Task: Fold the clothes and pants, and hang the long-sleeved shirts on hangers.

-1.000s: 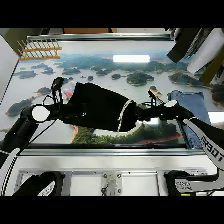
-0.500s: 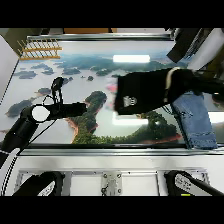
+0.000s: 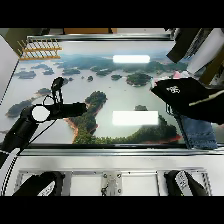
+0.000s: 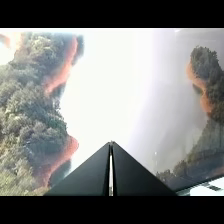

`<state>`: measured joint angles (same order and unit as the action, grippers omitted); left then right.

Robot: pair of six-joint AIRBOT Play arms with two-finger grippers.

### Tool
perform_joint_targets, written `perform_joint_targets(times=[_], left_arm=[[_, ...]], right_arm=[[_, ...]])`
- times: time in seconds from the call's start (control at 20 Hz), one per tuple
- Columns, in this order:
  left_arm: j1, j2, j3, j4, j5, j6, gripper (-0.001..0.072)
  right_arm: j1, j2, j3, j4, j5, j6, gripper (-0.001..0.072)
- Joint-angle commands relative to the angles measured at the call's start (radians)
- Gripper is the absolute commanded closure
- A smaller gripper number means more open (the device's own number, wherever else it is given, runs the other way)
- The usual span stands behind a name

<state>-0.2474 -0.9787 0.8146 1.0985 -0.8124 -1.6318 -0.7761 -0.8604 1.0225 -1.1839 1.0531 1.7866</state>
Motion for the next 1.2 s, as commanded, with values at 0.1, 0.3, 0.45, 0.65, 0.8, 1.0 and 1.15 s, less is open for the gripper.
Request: perform_joint_targets(times=[0.1, 0.3, 0.45, 0.65, 0.8, 1.0, 1.15], left_arm=[[0.000, -0.001, 0.000, 0.000, 0.000, 0.001, 0.0681], [0.000, -0.001, 0.000, 0.000, 0.000, 0.001, 0.0681], [0.000, -0.001, 0.000, 0.001, 0.000, 0.001, 0.0682], [0.000, -0.001, 0.000, 0.001, 0.000, 0.001, 0.0682], [0.000, -0.001, 0.000, 0.001, 0.000, 0.001, 0.0681], [0.000, -0.001, 0.000, 0.001, 0.002, 0.001, 0.0681], [0.000, -0.001, 0.000, 0.000, 0.001, 0.000, 0.0681]], right_arm=[[-0.039, 0.193, -0.277, -0.116, 0.142, 0.066, 0.0688], [-0.039, 0.255, -0.403, -0.119, 0.187, 0.064, 0.0680], [-0.039, 0.260, -0.414, -0.142, 0.221, 0.010, 0.0475], [-0.038, 0.267, -0.357, -0.141, 0.223, -0.135, 0.0084], [0.022, 0.310, -0.239, -0.122, 0.153, -0.227, 0.0083], [0.253, 0.316, -0.193, 0.019, 0.110, -0.336, 0.0083], [0.430, 0.266, -0.193, 0.018, 0.108, -0.350, 0.0083]])
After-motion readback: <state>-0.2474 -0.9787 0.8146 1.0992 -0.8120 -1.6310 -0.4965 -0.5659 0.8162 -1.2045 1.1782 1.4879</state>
